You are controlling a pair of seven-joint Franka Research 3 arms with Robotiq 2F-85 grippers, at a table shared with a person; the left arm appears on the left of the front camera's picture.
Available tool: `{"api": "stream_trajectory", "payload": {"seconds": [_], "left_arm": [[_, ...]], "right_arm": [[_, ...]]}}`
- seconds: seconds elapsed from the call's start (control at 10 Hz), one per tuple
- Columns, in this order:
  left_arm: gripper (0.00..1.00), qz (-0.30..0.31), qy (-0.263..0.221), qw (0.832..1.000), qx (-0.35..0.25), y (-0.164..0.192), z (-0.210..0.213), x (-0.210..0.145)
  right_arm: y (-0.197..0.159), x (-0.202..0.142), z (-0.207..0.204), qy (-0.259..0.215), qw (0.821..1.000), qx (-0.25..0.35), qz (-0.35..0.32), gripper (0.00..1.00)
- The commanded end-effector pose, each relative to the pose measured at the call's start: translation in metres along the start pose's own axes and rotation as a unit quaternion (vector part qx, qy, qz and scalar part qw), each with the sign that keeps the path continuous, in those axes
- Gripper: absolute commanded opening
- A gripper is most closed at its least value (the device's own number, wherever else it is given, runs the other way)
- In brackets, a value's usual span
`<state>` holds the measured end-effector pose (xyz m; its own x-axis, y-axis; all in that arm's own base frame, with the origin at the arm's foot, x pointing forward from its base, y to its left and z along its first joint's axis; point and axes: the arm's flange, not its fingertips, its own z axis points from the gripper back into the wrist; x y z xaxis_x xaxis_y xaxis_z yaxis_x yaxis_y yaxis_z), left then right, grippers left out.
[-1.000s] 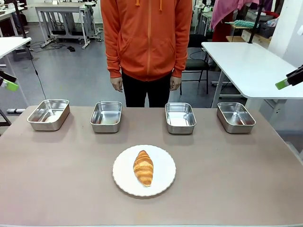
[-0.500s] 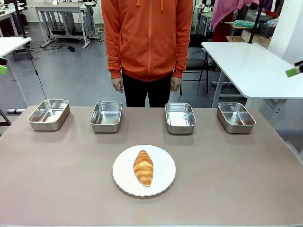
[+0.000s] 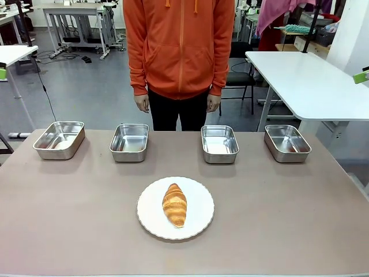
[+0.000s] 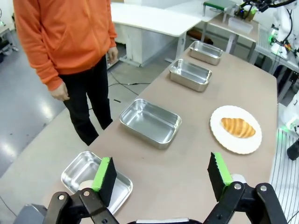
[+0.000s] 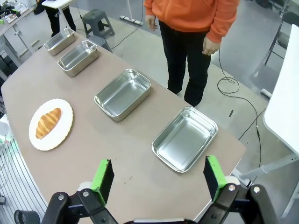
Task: Place the bread in the container.
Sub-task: Place the Butter Roll into the Airtight Container indicated by the human.
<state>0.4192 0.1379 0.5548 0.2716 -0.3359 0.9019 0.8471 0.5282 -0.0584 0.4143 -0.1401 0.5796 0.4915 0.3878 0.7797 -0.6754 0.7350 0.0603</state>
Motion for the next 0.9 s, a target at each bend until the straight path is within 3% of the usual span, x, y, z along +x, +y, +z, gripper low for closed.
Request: {"api": "stream_trajectory", "payload": {"seconds": [0.0,0.8], "left_arm": [[1.00,0.019,-0.004,1.000,0.003,-0.0063,-0.0032,-0.0021],[1.00,0.016,0.005,1.000,0.002,-0.0013,-0.0018,-0.0047]], "right_arm": [[-0.0063,0.0002,-0.0001,-0.009,1.000,0.009,0.010,1.00],[-0.0046,-0.0031,-0.0010,0.003,1.000,0.002,-0.009,1.00]]}}
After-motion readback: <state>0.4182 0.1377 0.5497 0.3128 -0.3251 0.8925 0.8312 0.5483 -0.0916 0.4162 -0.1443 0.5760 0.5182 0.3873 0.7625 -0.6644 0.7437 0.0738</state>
